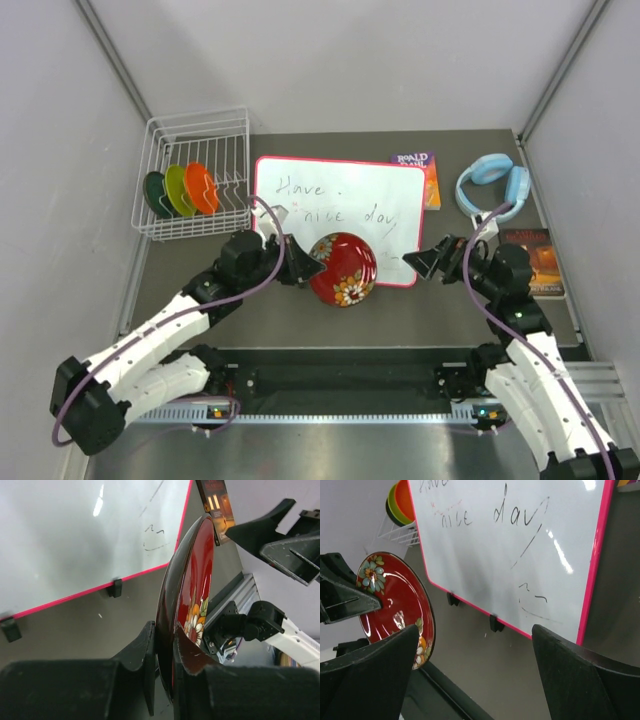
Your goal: Unload the plates from the dish rack
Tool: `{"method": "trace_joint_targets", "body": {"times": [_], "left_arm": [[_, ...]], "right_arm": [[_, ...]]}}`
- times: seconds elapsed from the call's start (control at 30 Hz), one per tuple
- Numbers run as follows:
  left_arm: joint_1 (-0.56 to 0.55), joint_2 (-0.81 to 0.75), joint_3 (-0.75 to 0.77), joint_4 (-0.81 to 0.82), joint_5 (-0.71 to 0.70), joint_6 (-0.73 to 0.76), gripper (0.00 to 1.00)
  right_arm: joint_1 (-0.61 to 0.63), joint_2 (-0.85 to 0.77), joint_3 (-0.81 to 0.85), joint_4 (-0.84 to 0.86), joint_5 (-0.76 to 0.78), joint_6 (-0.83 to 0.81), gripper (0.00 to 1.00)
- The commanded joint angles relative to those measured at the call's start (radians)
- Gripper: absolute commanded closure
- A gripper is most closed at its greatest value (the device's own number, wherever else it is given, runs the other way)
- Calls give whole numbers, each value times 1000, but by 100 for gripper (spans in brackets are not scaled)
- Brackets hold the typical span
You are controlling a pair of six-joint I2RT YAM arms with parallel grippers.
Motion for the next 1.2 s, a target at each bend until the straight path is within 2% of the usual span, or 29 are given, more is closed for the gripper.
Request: {"method": "trace_joint_targets", "body": {"times": [0.0, 0.13, 0.37, 0.53, 0.63, 0.73, 0.77, 0.8, 0.83, 0.9, 0.93, 1.1, 1.13, 1.17], "left_arm": [[-47, 33, 36, 226, 8, -24, 100], [-96, 86, 53, 263, -10, -10, 100], [-170, 181, 82, 347, -26, 10, 100], [-204, 201, 114, 343, -39, 44, 100], [-207, 189, 118, 337, -61, 51, 100], [-207, 175, 116, 311, -91, 70, 100], [-207, 172, 113, 309, -96, 74, 100], [-207, 169, 111, 308, -107, 76, 100], [-207, 171, 110, 306, -115, 77, 100], [-207, 175, 111, 303, -124, 82, 100], [-207, 181, 110, 311, -122, 84, 100], [-207, 207, 110, 335, -92, 87, 100], [-207, 214, 113, 331, -90, 88, 93], [-207, 217, 114, 320, -96, 96, 79]], "right_arm": [[29, 48, -27, 173, -61, 46, 5], [55, 88, -52, 241, -92, 69, 7], [170, 168, -36, 288, -115, 51, 9], [210, 232, -47, 296, -98, 56, 11], [216, 222, -81, 334, -103, 79, 18], [216, 167, -111, 337, -88, 88, 35], [216, 139, -117, 345, -89, 91, 51], [216, 128, -128, 350, -95, 94, 58], [216, 119, -131, 353, -101, 97, 76], [216, 104, -136, 360, -120, 109, 95], [216, 98, -136, 363, -123, 111, 100], [216, 53, -164, 409, -141, 143, 100], [216, 39, -165, 405, -134, 152, 100], [216, 33, -162, 394, -115, 157, 100]]}}
